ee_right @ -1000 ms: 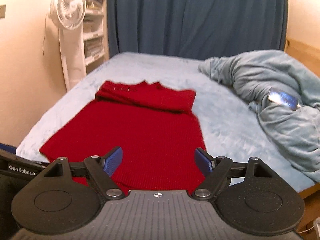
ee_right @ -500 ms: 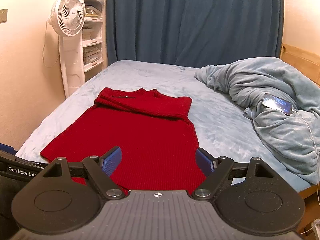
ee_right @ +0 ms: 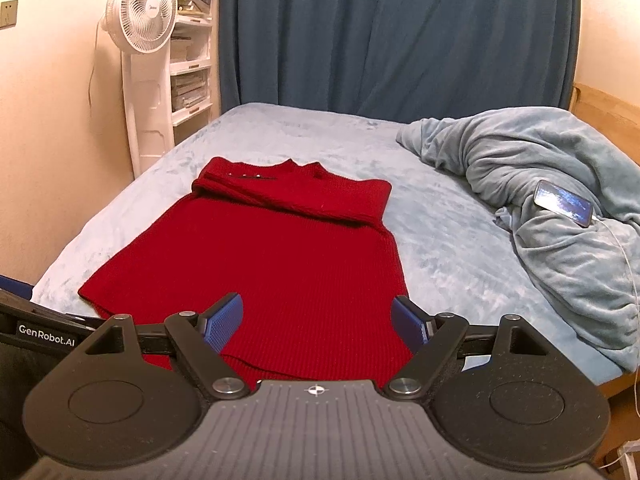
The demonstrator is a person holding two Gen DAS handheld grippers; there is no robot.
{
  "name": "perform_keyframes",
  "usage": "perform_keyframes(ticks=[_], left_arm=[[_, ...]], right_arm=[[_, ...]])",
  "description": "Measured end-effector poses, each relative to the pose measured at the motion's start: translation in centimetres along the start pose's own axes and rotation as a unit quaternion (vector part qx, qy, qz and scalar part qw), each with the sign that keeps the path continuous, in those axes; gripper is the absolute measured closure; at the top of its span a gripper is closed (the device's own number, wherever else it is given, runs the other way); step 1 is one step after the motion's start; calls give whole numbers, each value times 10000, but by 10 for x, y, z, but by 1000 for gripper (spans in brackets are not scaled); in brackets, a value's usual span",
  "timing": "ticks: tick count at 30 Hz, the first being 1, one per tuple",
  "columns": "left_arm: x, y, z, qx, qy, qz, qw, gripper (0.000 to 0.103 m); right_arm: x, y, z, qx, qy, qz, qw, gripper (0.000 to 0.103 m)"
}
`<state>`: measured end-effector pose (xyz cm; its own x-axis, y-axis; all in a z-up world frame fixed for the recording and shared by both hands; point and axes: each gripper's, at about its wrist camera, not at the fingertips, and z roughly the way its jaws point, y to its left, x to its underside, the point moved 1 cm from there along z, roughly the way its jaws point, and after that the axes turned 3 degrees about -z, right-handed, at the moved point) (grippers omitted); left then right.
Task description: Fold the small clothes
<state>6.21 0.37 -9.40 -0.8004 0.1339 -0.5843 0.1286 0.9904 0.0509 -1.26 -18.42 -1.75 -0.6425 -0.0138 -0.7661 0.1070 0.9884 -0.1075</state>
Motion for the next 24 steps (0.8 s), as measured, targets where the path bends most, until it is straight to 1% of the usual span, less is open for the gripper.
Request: perform_keyframes(ticks=[14, 24], left_arm=[[-4, 2, 12, -15, 110, -15, 9999, 0], [-11, 3, 28, -82, 248, -96, 9996, 0]], right_arm=[[1, 4, 16, -50, 224, 14, 9997, 20], [1, 6, 32, -86, 426, 90, 9990, 20]])
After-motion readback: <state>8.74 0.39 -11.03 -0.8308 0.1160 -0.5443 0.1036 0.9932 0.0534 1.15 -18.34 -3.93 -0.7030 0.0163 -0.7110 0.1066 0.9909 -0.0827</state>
